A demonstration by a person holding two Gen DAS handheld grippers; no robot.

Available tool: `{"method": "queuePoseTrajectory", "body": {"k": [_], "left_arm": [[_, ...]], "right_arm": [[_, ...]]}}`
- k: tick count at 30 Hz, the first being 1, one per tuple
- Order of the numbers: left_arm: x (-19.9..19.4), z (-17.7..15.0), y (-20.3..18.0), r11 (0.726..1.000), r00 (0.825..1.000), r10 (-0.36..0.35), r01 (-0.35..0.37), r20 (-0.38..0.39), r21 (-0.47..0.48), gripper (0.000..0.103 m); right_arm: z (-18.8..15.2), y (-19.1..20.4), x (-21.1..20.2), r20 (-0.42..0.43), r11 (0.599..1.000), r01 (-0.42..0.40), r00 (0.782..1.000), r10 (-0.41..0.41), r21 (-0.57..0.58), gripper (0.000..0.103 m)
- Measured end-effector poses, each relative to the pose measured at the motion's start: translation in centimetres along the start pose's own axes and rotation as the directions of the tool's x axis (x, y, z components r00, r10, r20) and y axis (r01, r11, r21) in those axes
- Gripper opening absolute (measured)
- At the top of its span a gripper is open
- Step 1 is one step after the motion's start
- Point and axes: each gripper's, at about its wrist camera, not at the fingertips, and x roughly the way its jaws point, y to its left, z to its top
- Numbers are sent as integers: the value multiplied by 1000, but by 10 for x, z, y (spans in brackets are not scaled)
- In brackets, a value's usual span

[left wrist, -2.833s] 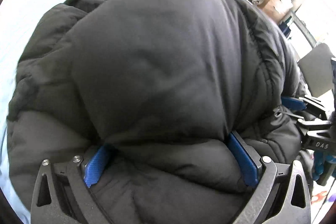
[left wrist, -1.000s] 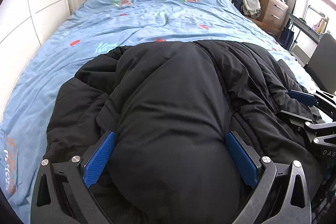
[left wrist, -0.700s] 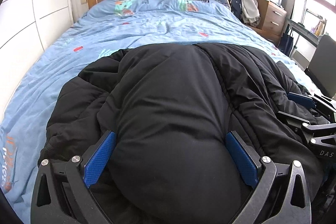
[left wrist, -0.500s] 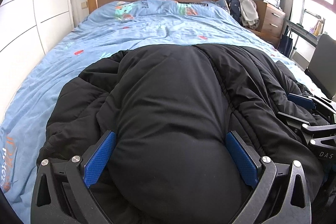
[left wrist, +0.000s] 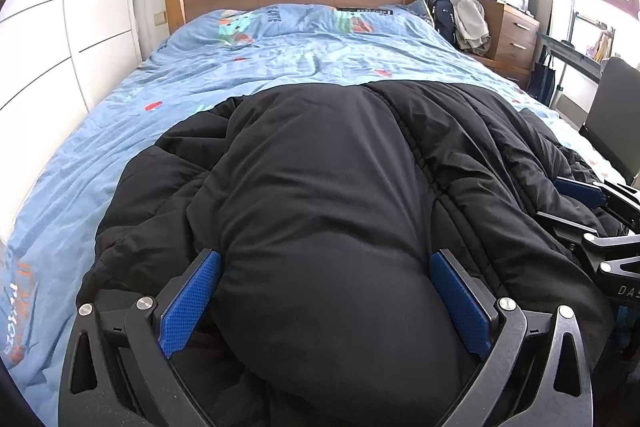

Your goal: Fold large clothes

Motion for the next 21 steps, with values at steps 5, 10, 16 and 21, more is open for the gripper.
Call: {"method": "queuePoseTrajectory", "body": {"k": [5,10,16,21], "left_arm": [[-5,-5,0,1000,1000,0,0,-30,-4,102],[-22,-13,4,999,998,-26,24,-55,-29,102],[-74,-31,16,999,997,-5,1,-74,-44,102],[-127,-61,35,997,992,35,-42,-118,-59,102]], "right_arm": [[-4,1,-7,-35,1000,5,999,-5,10,68],[-8,4,-21,-73,1000,19,997,-18,14,70],[-18,2,-62,-102,998,17,995,-11,64,70],[-38,6,-124,-108,996,49,993,-41,75,70]]}}
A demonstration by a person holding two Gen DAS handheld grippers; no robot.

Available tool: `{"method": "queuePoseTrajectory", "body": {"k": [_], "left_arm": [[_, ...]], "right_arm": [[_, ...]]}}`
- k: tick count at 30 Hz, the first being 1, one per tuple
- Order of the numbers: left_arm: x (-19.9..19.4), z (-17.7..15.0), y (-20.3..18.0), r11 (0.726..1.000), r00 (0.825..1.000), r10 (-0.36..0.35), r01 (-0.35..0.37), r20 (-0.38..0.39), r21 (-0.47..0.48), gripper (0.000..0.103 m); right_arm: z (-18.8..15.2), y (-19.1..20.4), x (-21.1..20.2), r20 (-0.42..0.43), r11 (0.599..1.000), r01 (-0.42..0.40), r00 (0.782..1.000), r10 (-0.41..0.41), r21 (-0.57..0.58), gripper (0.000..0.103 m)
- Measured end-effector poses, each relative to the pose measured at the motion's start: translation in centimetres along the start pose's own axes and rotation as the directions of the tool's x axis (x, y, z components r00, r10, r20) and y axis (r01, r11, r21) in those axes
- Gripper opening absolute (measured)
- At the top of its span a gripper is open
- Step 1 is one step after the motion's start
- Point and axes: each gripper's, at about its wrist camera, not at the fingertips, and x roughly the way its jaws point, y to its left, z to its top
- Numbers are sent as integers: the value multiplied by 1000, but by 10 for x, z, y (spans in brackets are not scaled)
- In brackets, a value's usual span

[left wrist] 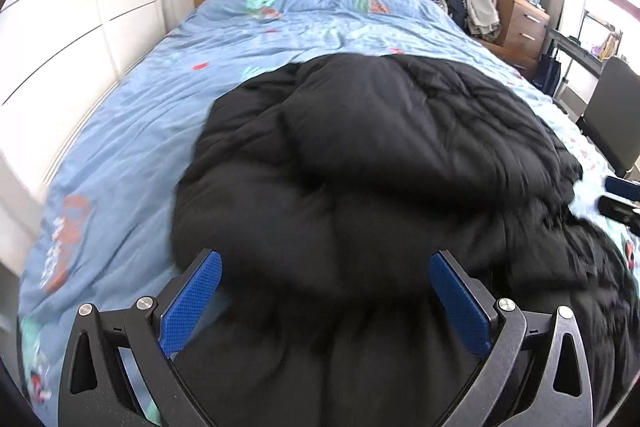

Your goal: Fold large clothes

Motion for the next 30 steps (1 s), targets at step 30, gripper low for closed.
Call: {"method": "queuePoseTrajectory", "body": {"k": [30], "left_arm": [[-145,-171,155,933,992,8,-54,-128,-356,102]], "right_arm": [[-188,-116,-209,-67,925,84,996,-64,372,86]]}}
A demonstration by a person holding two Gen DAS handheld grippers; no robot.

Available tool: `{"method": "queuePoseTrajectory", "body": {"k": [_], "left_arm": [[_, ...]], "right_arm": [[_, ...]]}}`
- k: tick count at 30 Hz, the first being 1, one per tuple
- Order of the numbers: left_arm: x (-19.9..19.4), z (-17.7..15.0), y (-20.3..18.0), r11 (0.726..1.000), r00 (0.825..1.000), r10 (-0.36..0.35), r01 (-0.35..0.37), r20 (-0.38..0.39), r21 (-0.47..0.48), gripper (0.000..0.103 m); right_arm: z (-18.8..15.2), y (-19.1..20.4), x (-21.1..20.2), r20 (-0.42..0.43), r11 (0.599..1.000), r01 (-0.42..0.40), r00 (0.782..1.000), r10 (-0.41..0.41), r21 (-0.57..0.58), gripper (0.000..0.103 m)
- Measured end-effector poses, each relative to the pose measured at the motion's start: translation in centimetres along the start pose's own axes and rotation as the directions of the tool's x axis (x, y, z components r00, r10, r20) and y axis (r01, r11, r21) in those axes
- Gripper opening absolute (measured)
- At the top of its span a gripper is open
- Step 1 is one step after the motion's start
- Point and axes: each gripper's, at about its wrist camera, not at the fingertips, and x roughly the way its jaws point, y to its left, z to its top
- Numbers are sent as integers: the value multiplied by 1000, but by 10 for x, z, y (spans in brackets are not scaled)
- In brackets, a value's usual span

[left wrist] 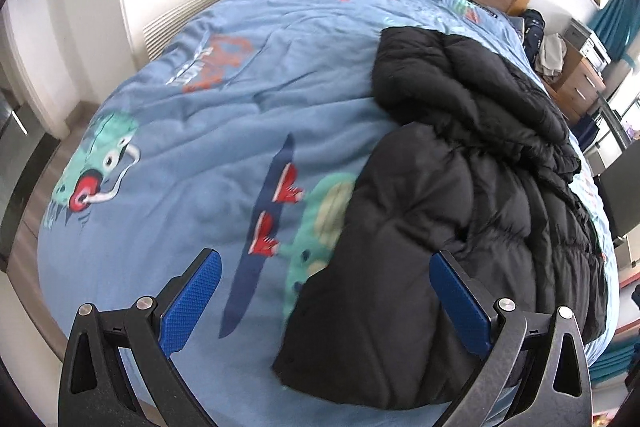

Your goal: Fold large clothes

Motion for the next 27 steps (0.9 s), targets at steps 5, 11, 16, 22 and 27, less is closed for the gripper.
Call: {"method": "queuePoseTrajectory", "body": {"k": [5,11,16,22,27], "left_arm": [[12,-10,26,999,999,-17,15,-32,-47,102],[42,-24,45,972,976,-199,186,-85,-142,102],[69,-32,52,943,948,-298,273,-117,-190,102],[100,-33,55,875,879,-455,412,-142,-254,102],[120,-38,44,842,827,-526,473,-201,-259,102]], "right_arm": [[-17,-11,15,-41,999,8,999,-6,32,86],[-27,-17,39,-97,997,-27,995,33,70,86],[-33,-20,64,-159,996,-44,986,56,78,86],[-35,-28,93,-211,993,-65,974,84,94,86],[-35,-29,115,-248,988,-109,959,134,112,86]]}}
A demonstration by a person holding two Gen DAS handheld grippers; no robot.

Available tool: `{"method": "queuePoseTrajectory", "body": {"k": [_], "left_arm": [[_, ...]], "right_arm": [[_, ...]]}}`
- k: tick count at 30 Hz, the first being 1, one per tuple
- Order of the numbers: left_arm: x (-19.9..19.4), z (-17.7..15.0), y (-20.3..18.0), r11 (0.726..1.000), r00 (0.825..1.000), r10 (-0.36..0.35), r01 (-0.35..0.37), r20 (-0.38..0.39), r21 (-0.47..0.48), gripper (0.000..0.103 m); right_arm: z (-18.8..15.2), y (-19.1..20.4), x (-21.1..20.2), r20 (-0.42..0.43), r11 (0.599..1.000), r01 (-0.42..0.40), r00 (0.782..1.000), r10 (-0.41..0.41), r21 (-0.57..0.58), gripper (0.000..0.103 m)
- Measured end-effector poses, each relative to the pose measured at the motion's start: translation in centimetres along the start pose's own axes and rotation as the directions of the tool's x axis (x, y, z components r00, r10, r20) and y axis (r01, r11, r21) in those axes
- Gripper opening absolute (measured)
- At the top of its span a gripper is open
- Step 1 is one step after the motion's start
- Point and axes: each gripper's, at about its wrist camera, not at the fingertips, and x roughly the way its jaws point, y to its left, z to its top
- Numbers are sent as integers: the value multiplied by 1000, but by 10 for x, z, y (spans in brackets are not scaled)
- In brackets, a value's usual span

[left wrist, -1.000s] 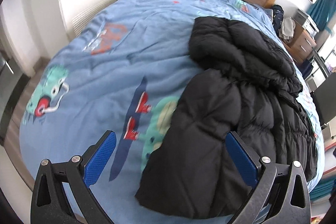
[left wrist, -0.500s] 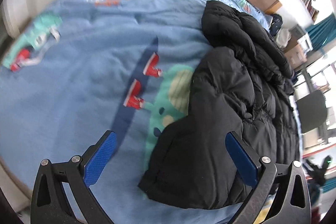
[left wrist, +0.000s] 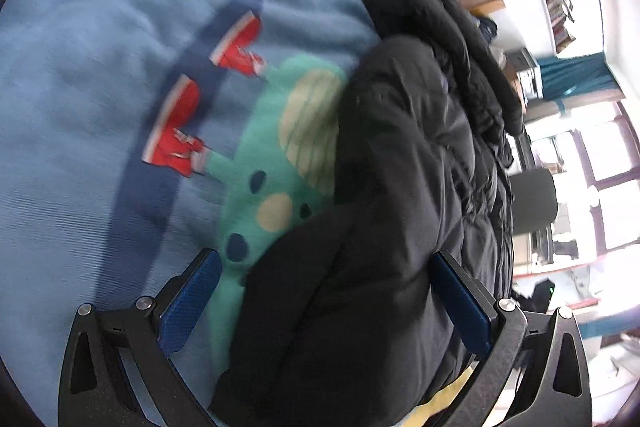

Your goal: Fold large clothes

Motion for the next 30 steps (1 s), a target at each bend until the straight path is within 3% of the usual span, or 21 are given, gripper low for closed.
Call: {"method": "queuePoseTrajectory", "body": {"k": [10,19,26,28,30], "left_arm": [[13,-14,-16,998,997,-12,16,-70,58,102],[21,-30,-32,996,995,-29,36,-94,77,99],[25,-33,-38,998,996,-30,35,-82,57,91],[27,-32,-39,998,996,-38,42,-77,44,86],[30,-32,-43,998,996,-50,52,-70,30,72]], "right_arm": [[2,-3,30,-64,994,-107,992,108,21,87],[-4,2,34,-88,988,-151,985,152,19,86],[-14,6,33,-90,978,-206,974,209,42,65],[-17,8,34,-89,974,-220,971,224,52,63],[-20,10,33,-93,972,-230,968,234,49,59]]}}
